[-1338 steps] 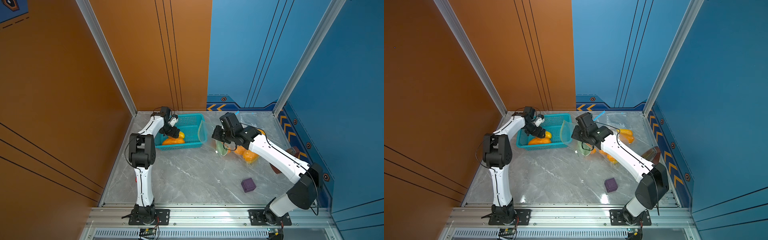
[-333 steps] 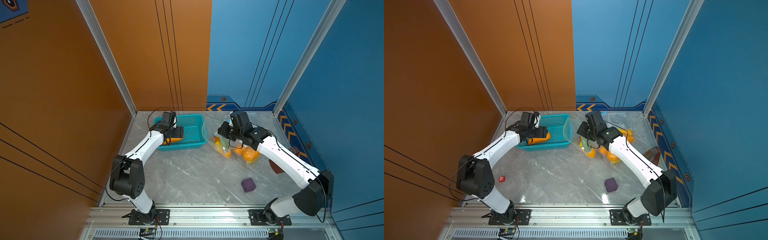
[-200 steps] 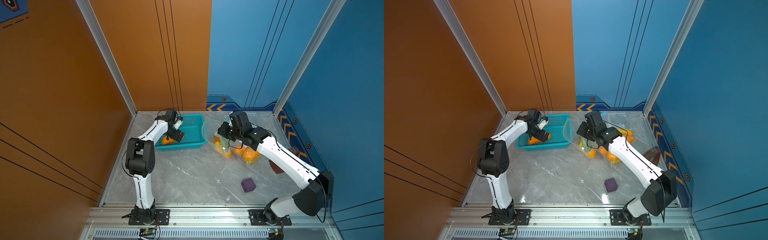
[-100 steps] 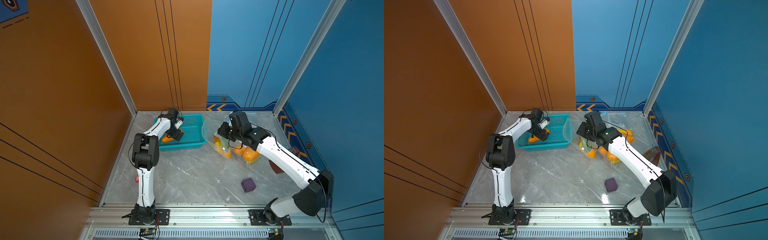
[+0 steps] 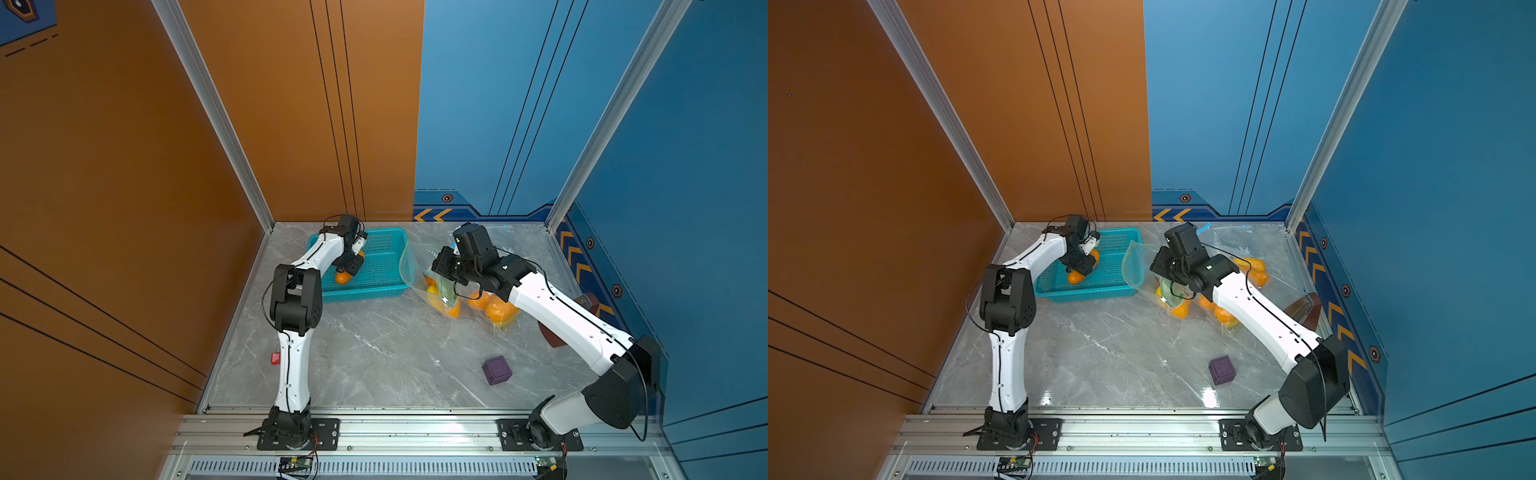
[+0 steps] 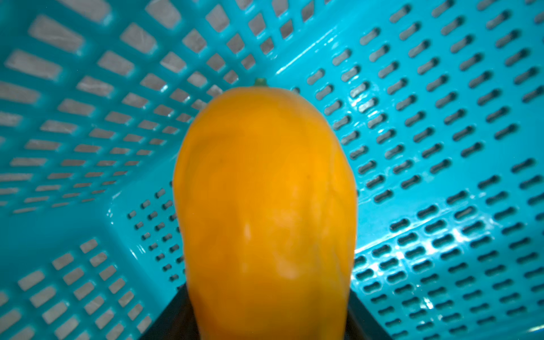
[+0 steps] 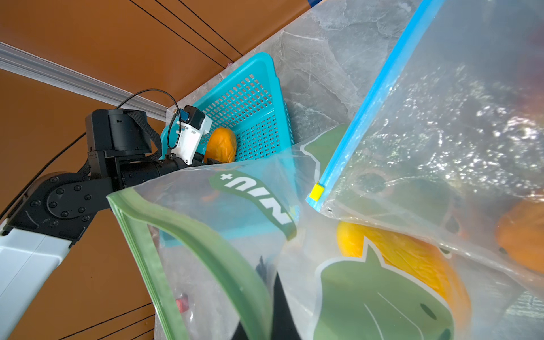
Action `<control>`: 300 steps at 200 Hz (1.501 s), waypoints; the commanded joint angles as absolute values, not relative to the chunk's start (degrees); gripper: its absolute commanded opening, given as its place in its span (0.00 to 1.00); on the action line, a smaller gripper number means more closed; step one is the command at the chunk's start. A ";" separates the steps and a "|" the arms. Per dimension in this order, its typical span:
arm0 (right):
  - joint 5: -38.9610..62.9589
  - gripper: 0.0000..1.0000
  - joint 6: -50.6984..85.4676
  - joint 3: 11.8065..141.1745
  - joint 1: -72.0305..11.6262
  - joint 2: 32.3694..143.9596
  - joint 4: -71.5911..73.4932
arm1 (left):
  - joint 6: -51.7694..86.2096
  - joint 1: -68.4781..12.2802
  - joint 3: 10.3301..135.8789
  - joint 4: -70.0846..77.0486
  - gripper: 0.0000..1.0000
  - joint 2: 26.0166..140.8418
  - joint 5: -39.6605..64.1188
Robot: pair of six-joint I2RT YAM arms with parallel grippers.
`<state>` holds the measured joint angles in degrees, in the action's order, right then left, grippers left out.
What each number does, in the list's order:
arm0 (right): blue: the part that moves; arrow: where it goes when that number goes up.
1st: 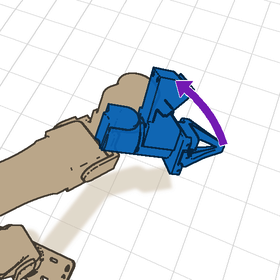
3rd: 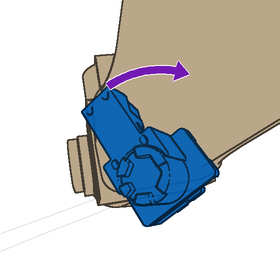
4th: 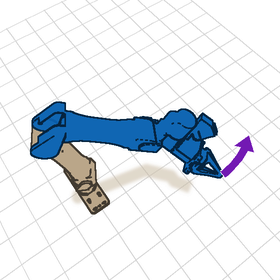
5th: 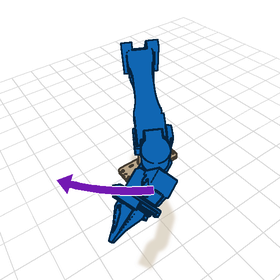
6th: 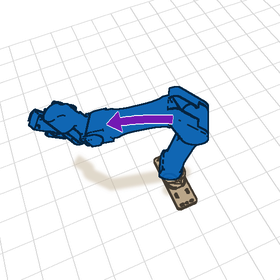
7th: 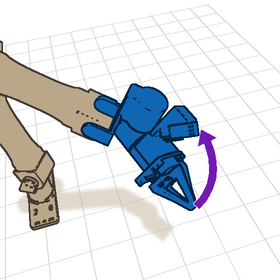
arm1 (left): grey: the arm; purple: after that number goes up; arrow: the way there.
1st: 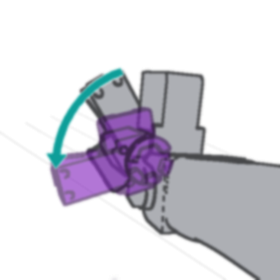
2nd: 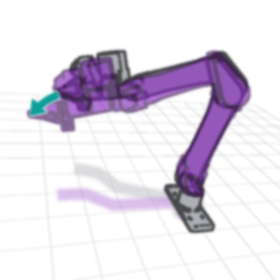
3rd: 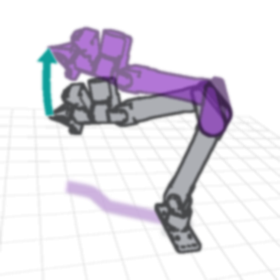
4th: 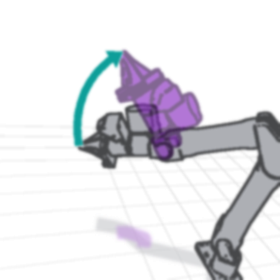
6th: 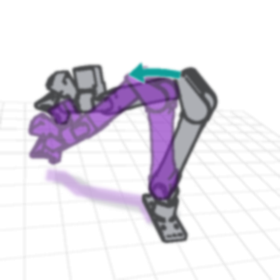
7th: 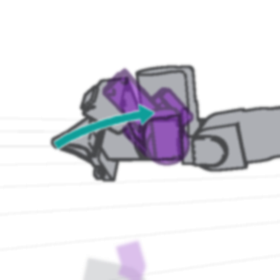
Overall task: Place the mango in a zip-top bag and seal the zipper
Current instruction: Pick up the mango from the basket, then place the mango in the zipper food storage bag.
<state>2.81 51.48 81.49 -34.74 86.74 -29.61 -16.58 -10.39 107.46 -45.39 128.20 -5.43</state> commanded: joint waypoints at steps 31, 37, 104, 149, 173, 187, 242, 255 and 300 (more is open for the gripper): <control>1.24 0.00 50.89 83.50 -35.07 87.27 -31.82 | -13.00 -10.43 109.18 -46.71 0.27 125.77 -1.63; 1.26 0.00 50.84 83.47 -35.07 87.19 -31.82 | -12.61 -10.57 108.96 -46.65 0.25 125.09 -1.36; 1.15 0.00 49.95 82.90 -35.00 86.75 -31.82 | -6.01 -12.98 101.71 -42.85 0.22 114.33 0.59; 1.23 0.00 49.24 82.88 -34.98 86.84 -31.74 | -0.81 -14.79 92.09 -36.25 0.22 104.06 0.92; 1.56 0.00 49.04 82.79 -34.98 86.92 -31.56 | 2.36 -15.94 85.89 -31.60 0.22 97.45 0.94; 1.58 0.00 48.96 82.78 -34.96 86.94 -31.40 | 4.50 -16.43 82.17 -28.17 0.22 93.55 0.88; 1.85 0.00 48.68 82.20 -34.80 86.92 -30.83 | 13.40 -19.22 67.41 -13.58 0.22 80.23 -0.75; 1.96 0.00 48.70 82.02 -34.66 86.92 -30.59 | 16.32 -19.59 62.96 -6.88 0.22 77.10 -0.79; 2.19 0.00 48.92 81.70 -34.59 86.90 -30.15 | 22.29 -23.00 51.20 8.97 0.23 68.23 -0.85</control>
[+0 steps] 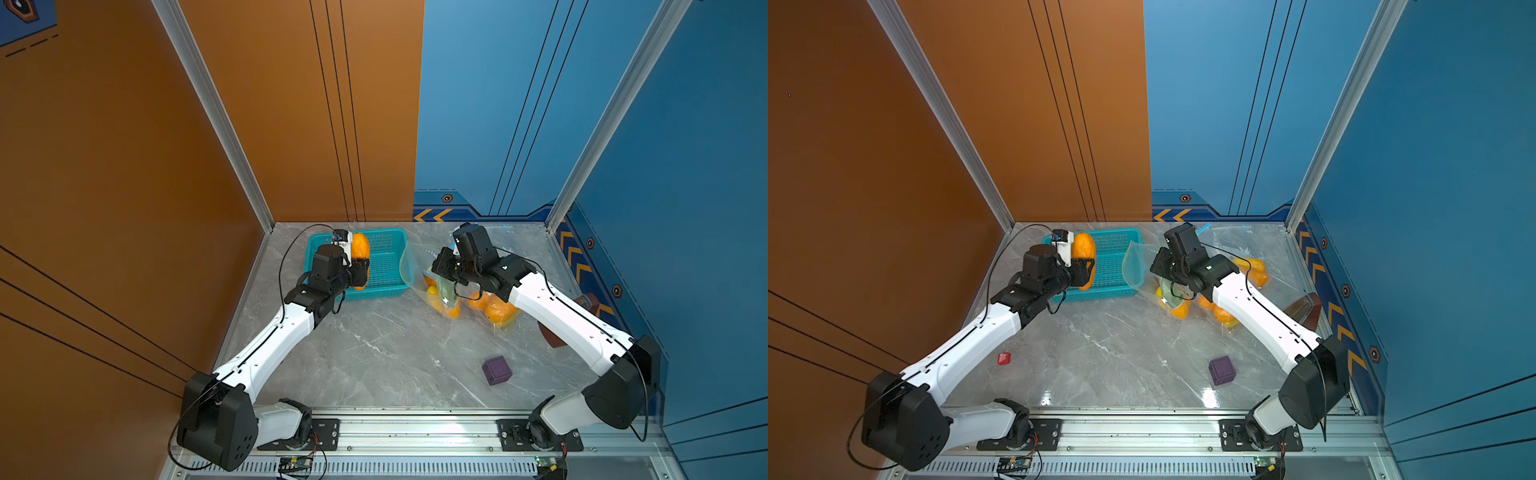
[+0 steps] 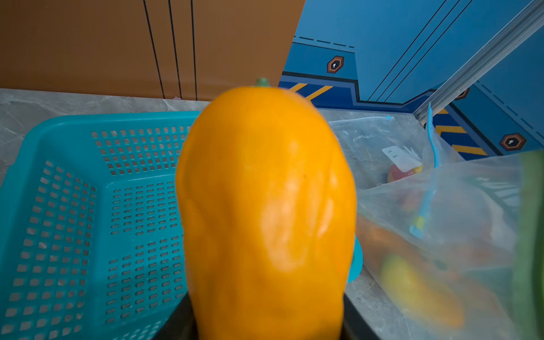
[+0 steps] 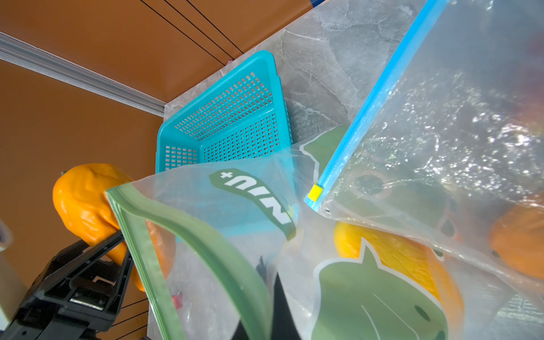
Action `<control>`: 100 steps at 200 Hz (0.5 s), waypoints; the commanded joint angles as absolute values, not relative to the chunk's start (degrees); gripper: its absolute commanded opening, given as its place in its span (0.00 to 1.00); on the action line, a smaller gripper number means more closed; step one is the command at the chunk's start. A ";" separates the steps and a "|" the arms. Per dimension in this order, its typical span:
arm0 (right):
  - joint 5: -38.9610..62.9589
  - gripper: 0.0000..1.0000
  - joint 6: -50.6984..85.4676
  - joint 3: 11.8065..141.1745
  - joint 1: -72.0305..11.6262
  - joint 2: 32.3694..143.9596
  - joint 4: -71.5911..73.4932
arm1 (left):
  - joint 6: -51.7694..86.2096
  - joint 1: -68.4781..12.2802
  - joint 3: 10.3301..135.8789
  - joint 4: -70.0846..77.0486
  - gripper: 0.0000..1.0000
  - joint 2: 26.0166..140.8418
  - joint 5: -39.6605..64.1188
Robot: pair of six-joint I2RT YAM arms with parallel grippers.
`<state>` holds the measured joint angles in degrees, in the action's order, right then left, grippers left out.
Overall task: Place the mango in a zip-top bag and seal the zipper
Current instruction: Place the mango in the zipper food storage bag.
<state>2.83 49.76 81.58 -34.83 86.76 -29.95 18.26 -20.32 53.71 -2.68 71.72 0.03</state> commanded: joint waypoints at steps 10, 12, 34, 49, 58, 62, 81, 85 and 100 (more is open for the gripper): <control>2.20 0.00 48.87 81.65 -34.49 86.88 -30.07 | 22.01 -24.82 50.55 10.30 0.23 66.98 -2.12; 2.20 0.00 48.91 81.72 -34.53 86.89 -30.06 | 22.03 -25.19 50.41 10.55 0.23 66.71 -2.44; 2.13 0.00 49.04 81.56 -34.40 86.91 -29.82 | 23.38 -28.69 48.67 15.20 0.23 64.56 -3.87; 2.39 0.00 49.26 81.56 -34.32 86.92 -29.58 | 23.75 -30.99 48.07 18.71 0.23 63.75 -5.24; 2.61 0.00 49.38 81.63 -34.32 86.88 -29.40 | 23.51 -32.65 47.64 21.08 0.23 63.38 -6.68; 2.69 0.00 49.47 81.49 -34.29 86.84 -29.29 | 23.28 -33.44 47.55 22.30 0.23 63.29 -7.20; 3.05 0.00 49.88 81.36 -34.34 86.69 -28.79 | 21.92 -36.56 47.18 27.69 0.24 63.80 -8.30; 3.13 0.00 49.94 81.28 -34.30 86.62 -28.70 | 21.62 -37.20 47.08 28.86 0.24 64.02 -8.61; 3.29 0.00 50.01 81.11 -34.30 86.50 -28.48 | 20.92 -39.04 46.71 33.97 0.24 65.42 -8.90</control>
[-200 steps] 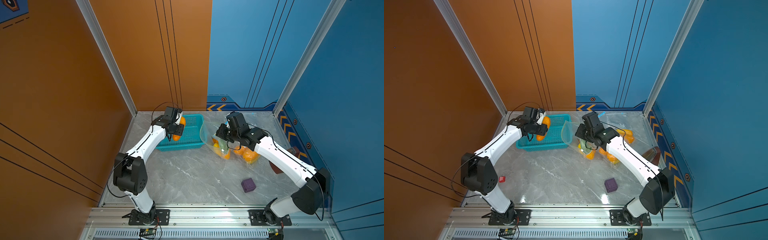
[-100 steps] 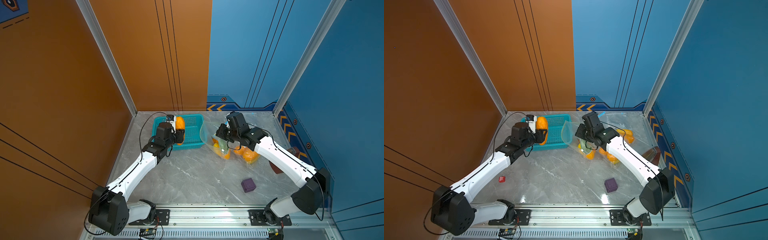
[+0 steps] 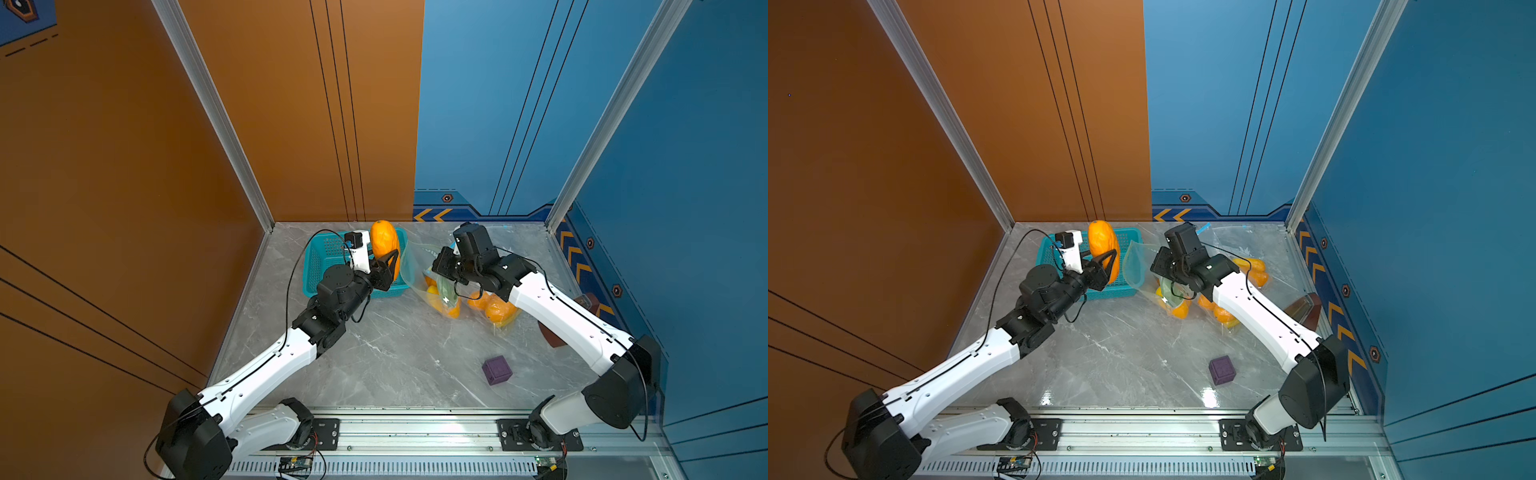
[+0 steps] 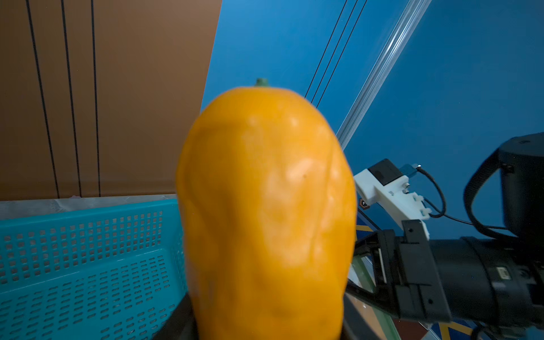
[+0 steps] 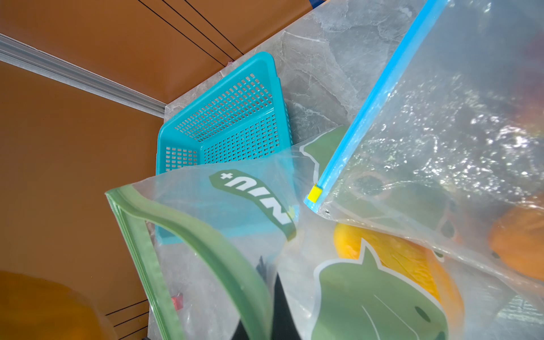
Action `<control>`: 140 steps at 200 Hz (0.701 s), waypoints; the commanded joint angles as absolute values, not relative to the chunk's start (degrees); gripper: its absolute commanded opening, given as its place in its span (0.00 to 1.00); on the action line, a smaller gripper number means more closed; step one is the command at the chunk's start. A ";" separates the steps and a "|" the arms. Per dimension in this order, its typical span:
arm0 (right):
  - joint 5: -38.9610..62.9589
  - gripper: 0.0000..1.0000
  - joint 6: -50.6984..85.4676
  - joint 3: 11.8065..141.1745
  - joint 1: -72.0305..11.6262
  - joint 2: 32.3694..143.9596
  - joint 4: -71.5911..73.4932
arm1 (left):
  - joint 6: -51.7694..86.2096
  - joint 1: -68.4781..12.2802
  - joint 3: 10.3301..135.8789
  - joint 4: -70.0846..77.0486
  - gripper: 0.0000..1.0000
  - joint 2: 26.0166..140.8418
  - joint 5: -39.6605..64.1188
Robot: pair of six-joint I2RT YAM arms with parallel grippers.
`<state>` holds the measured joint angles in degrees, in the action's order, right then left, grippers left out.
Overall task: Place the mango in a zip-top bag and seal the zipper
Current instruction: Place the mango in the zipper food storage bag.
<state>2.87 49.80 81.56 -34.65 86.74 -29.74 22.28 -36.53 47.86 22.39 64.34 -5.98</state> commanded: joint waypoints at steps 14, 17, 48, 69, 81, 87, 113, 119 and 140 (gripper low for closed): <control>3.47 0.00 50.10 81.05 -34.36 86.40 -28.30 | 20.81 -40.65 46.66 37.87 0.25 67.23 -8.99; 3.49 0.00 50.10 81.03 -34.32 86.40 -28.30 | 20.71 -40.99 46.80 38.45 0.25 67.76 -8.89; 3.41 0.00 50.27 80.73 -34.28 85.87 -28.13 | 17.99 -44.91 47.07 43.08 0.27 71.29 -10.80; 3.62 0.00 50.36 80.77 -34.26 85.68 -28.04 | 17.75 -45.76 47.11 46.00 0.28 73.96 -11.36; 3.58 0.00 50.38 80.78 -34.23 85.44 -28.04 | 17.75 -46.04 47.59 46.32 0.29 75.42 -11.81; 3.59 0.00 50.38 80.69 -34.24 85.30 -28.04 | 17.84 -46.21 47.79 46.32 0.29 76.20 -12.11; 3.06 0.00 50.58 80.34 -34.20 84.66 -28.04 | 17.67 -46.63 48.02 46.58 0.31 78.27 -13.43; 2.99 0.00 50.64 80.30 -34.19 84.56 -28.04 | 17.60 -46.64 48.01 46.55 0.31 78.60 -13.93; 2.99 0.00 50.78 80.22 -34.14 84.29 -28.04 | 17.39 -46.62 48.00 46.57 0.32 79.51 -15.55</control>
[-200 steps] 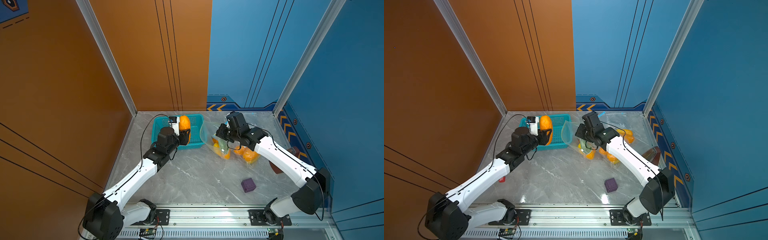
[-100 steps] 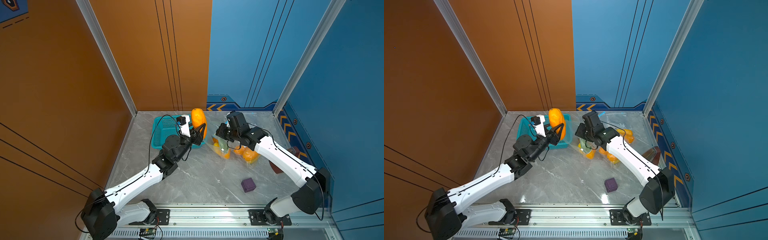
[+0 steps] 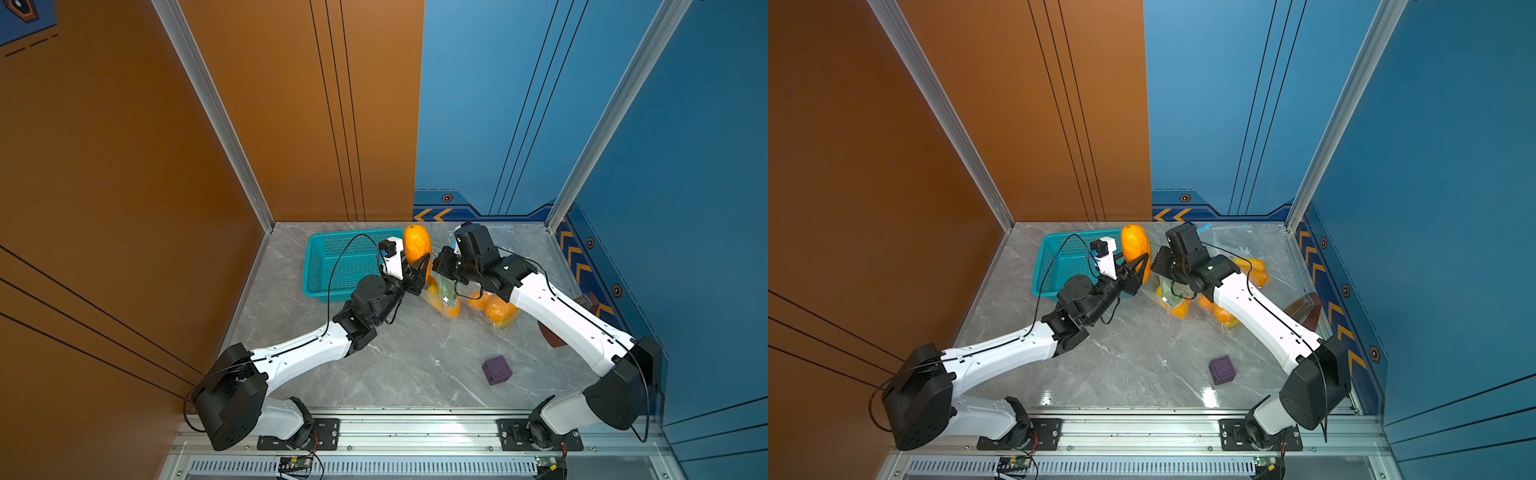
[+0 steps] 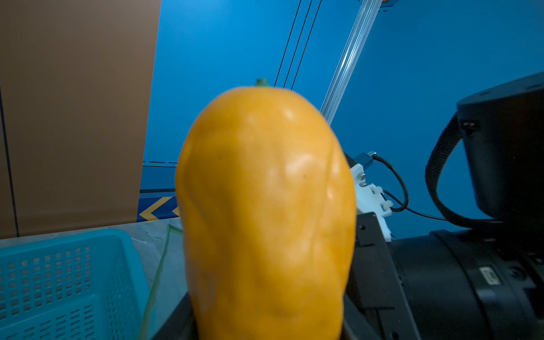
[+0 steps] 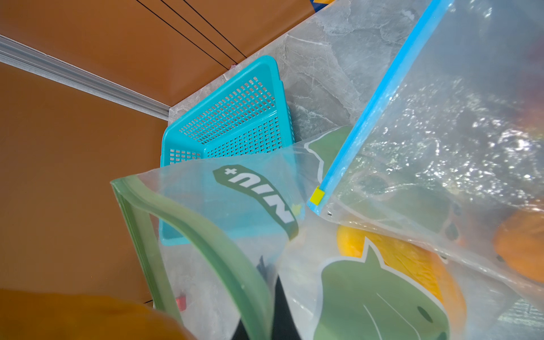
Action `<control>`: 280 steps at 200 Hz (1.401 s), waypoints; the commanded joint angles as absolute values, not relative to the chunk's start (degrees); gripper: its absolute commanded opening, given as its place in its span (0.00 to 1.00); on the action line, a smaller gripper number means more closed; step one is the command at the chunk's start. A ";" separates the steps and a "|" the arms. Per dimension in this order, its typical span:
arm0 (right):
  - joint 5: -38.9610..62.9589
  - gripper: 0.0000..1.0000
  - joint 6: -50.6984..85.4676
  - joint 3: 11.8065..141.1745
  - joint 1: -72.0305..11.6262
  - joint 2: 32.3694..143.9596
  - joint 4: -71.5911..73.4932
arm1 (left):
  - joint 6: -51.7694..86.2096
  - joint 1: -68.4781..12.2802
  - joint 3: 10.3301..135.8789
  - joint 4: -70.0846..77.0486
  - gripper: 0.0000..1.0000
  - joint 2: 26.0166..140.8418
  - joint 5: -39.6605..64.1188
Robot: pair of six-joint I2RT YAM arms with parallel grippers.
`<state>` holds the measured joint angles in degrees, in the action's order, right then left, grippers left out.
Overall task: Place the mango in a zip-top bag and seal the zipper
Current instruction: Place the mango in the zipper food storage bag, then adjust the zipper food storage bag at the center of the board.
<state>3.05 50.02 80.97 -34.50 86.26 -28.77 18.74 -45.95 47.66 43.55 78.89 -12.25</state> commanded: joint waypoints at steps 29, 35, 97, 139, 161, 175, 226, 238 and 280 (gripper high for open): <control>2.86 0.00 51.00 80.27 -34.19 84.29 -27.77 | 17.50 -46.83 48.50 46.61 0.37 81.22 -15.71; 2.84 0.00 51.02 80.31 -34.21 84.29 -27.69 | 17.34 -46.84 48.73 46.62 0.38 81.79 -15.69; 2.57 0.00 51.01 80.33 -34.11 83.94 -27.51 | 18.41 -47.02 47.50 46.44 0.64 84.34 -14.63; 2.30 0.00 50.89 80.90 -33.98 84.68 -27.51 | 21.24 -47.02 46.04 46.36 0.84 83.75 -13.40; 2.45 0.00 50.98 81.22 -33.96 85.16 -27.54 | 22.36 -47.10 46.57 46.36 0.85 84.44 -13.10; 2.41 0.00 51.01 81.34 -33.99 85.21 -27.55 | 22.50 -47.11 46.75 46.36 0.85 84.29 -13.25; 0.69 0.00 51.41 82.06 -34.02 85.32 -27.21 | 23.91 -46.87 44.83 46.18 0.88 76.33 -15.61; 0.42 0.00 51.81 82.59 -34.13 85.85 -26.62 | 24.72 -47.10 43.91 45.13 0.85 72.99 -15.93; 0.00 0.00 52.91 85.96 -34.56 89.21 -24.98 | 27.72 -50.27 43.96 24.73 0.79 62.87 -20.45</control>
<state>1.65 51.57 82.48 -34.17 87.24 -27.70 25.17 -47.68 44.60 37.17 66.41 -16.86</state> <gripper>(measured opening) 0.046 0.792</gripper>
